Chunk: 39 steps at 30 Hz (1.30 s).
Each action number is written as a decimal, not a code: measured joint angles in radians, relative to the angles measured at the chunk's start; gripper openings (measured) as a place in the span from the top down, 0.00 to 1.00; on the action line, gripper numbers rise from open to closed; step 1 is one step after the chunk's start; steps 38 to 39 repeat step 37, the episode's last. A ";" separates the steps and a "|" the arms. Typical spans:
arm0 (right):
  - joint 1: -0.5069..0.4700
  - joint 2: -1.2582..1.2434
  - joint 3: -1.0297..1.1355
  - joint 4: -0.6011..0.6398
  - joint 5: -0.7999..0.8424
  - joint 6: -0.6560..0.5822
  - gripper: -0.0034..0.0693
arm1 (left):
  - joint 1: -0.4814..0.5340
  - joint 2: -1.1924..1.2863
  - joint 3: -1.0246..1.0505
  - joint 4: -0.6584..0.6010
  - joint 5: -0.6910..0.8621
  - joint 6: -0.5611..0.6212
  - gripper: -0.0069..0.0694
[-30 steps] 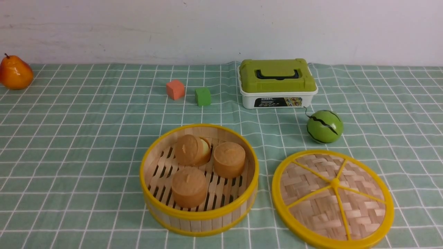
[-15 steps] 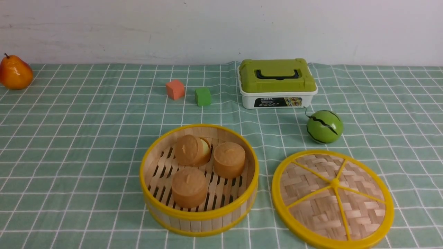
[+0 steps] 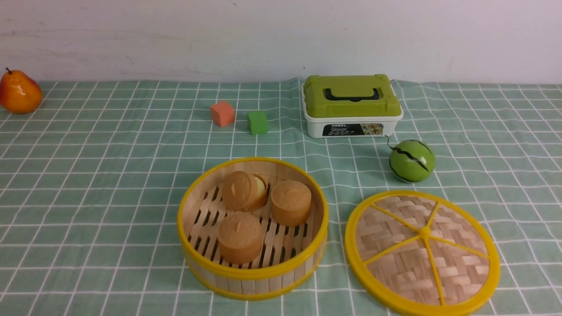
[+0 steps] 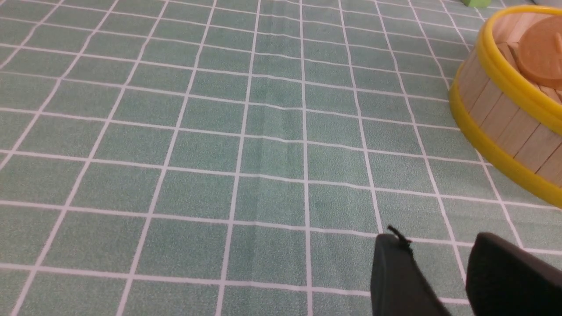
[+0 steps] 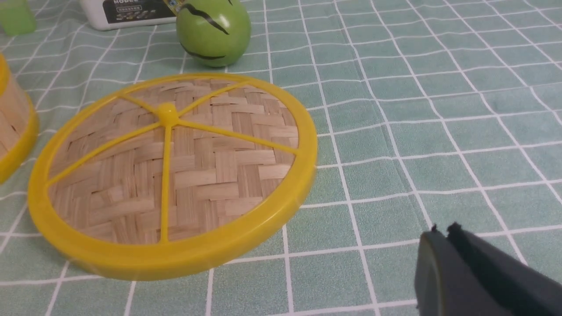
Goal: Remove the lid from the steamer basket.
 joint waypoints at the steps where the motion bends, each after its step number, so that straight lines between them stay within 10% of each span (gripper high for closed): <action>1: 0.000 0.000 0.000 0.000 0.000 0.000 0.96 | 0.000 0.000 0.000 0.000 0.000 0.000 0.60; 39: 0.000 0.000 0.000 0.000 0.001 0.000 0.90 | 0.000 0.000 0.000 0.000 0.000 0.000 0.60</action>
